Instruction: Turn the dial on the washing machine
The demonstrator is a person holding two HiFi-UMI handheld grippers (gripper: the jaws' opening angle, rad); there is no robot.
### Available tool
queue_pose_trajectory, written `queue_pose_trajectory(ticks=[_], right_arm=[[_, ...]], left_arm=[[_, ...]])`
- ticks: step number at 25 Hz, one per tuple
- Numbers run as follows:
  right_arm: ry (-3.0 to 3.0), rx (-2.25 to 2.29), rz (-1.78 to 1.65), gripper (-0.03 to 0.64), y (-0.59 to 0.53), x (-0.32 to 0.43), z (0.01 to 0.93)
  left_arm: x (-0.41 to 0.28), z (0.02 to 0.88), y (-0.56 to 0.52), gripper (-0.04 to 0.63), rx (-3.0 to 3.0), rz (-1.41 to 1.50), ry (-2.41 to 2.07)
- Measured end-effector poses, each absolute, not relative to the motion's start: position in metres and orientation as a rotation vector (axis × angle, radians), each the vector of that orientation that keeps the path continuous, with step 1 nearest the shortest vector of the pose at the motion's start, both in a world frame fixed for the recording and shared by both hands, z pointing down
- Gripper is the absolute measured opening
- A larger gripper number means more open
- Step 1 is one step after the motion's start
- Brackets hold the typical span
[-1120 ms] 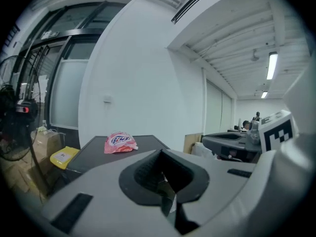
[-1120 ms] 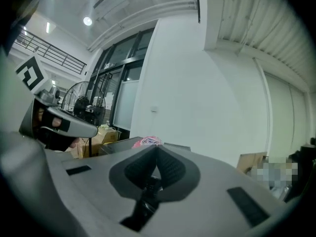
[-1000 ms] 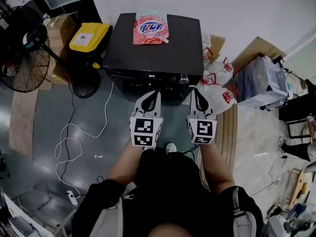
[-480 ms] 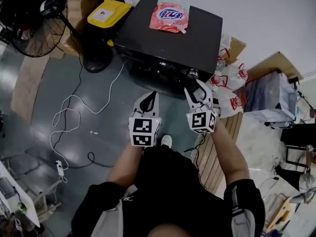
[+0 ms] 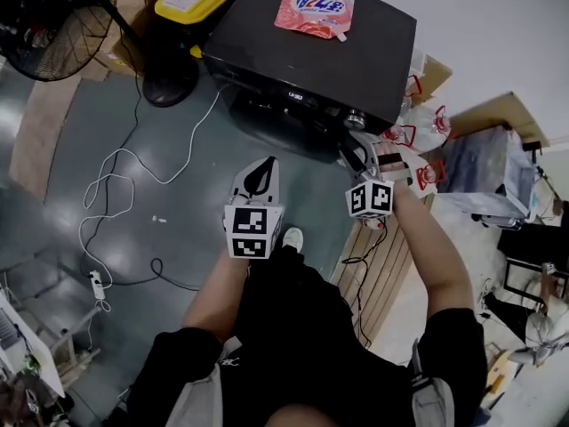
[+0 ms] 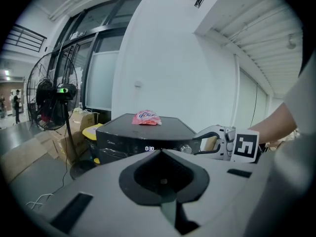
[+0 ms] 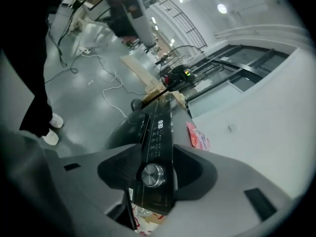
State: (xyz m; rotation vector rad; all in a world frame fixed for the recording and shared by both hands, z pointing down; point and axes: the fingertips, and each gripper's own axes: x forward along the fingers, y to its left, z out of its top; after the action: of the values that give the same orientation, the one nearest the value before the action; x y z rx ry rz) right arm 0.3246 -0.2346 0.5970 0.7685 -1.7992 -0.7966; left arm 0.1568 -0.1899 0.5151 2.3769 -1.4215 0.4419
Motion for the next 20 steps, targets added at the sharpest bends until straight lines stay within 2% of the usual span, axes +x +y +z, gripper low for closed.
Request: queue_pose_trajectory(ticks=[12, 20], right_arm=[[-1.442, 0.375, -0.985, 0.209, -0.270, 0.365, 0.682], [-1.330, 0.282, -1.103, 0.273, -0.295, 0.375, 0.699]], left_arm=[[0.164, 0.559, -0.176, 0.009, 2.314, 0.475, -1.397], [0.152, 0.565, -0.176, 0.009, 2.272, 0.489, -1.446]])
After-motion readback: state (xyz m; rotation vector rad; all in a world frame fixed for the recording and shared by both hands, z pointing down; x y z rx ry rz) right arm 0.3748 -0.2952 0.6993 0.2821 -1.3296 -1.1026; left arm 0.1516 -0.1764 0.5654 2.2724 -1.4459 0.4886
